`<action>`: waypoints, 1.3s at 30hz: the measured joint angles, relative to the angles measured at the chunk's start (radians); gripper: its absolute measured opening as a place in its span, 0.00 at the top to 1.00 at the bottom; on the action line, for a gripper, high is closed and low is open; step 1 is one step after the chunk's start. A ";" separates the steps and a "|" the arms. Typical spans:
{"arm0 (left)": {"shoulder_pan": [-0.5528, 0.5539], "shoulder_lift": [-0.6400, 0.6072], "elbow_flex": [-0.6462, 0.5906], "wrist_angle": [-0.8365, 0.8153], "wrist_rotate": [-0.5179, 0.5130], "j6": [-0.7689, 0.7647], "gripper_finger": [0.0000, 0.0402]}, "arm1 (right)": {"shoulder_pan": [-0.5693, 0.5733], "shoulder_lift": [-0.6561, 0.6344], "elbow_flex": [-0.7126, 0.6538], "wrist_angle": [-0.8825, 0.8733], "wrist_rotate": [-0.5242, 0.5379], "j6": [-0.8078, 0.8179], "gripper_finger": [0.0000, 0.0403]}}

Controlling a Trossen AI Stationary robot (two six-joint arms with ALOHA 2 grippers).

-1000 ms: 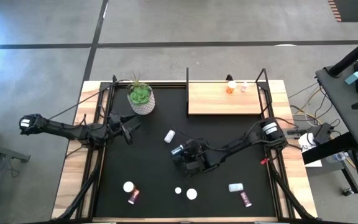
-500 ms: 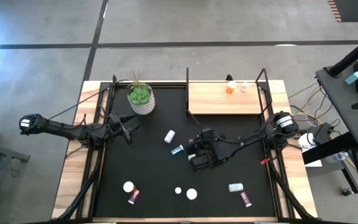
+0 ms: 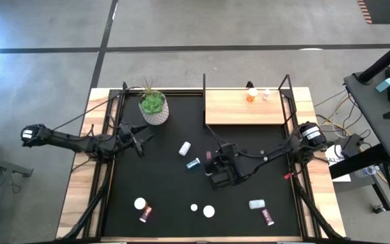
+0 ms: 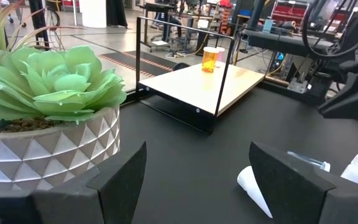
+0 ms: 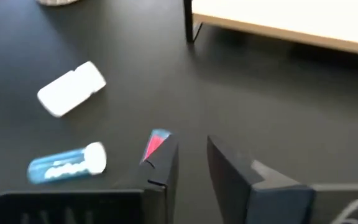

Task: Pick and place medicine bottles onto shelf by color
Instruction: Put the middle white pill bottle on the shelf

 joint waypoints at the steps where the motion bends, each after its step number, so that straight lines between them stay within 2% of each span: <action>1: 0.000 0.000 0.000 0.000 0.000 0.000 0.33 | 0.007 0.000 0.000 0.011 -0.006 0.000 0.77; 12: 0.000 0.000 0.000 0.000 0.000 0.000 0.33 | 0.103 0.000 -0.001 0.112 -0.008 0.001 0.51; 24: 0.000 -0.001 0.000 0.000 0.000 0.000 0.33 | 0.111 0.062 -0.010 0.227 -0.014 -0.039 0.31; 32: 0.000 -0.002 0.000 0.000 0.000 0.000 0.33 | 0.110 0.079 -0.010 0.239 -0.015 -0.038 0.24; 39: 0.000 0.000 0.000 0.000 0.000 0.000 0.33 | 0.110 0.079 -0.010 0.240 -0.040 -0.027 0.26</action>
